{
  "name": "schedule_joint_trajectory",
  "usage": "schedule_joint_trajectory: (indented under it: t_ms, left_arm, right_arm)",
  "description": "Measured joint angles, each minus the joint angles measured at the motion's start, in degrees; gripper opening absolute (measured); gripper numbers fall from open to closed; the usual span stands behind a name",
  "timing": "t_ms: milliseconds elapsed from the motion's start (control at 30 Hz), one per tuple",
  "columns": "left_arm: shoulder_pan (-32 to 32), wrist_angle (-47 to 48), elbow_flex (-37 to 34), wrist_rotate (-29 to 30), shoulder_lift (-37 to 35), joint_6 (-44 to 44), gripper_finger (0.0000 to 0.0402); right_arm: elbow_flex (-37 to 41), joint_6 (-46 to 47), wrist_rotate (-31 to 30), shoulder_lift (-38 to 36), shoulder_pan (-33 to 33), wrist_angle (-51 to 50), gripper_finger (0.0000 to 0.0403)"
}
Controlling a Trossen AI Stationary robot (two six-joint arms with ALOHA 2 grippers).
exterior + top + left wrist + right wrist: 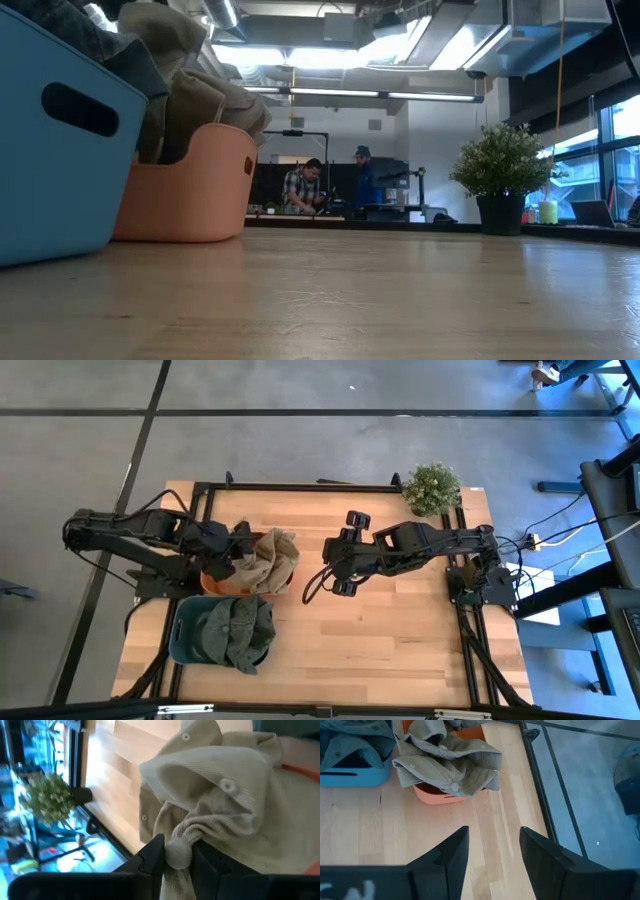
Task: Pick & Place hat
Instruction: Put the brown cap into the orange bin
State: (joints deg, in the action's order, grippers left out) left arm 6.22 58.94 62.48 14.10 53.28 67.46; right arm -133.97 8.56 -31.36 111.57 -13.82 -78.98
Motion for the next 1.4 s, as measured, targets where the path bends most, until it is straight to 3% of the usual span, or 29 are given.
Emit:
schedule_joint_trajectory:
  t_ms: [200, 367, 633, 967, 1233, 1400]
  left_arm:
    - [-1.1, 0.8, 0.0, -2.2, -0.4, -12.6, 0.0092]
    - [-1.2, 2.3, 0.0, -2.0, -1.5, -16.6, 0.0132]
    - [-1.5, 3.0, 0.0, 4.6, -5.2, -22.1, 0.0195]
    - [-3.0, 3.2, 0.0, 3.7, -13.0, -41.5, 0.0196]
    - [-3.0, 4.6, 0.0, -1.9, -17.6, -67.6, 0.0197]
    - [-3.0, 5.0, 0.0, -4.8, -18.4, -95.0, 0.0195]
  right_arm:
    - [0.0, -2.0, 0.0, 0.0, 0.0, 0.0, 0.0177]
    - [0.0, -3.0, 0.0, 0.0, 0.1, 0.0, 0.0177]
    - [0.0, -3.1, 0.0, 0.0, 0.2, 0.0, 0.0177]
    - [0.0, -4.4, 0.0, 0.0, 0.2, -0.1, 0.0177]
    - [0.0, -4.8, 0.0, 0.0, 0.5, -0.1, 0.0177]
    - [0.0, -4.8, 0.0, 0.0, 0.6, -0.1, 0.0177]
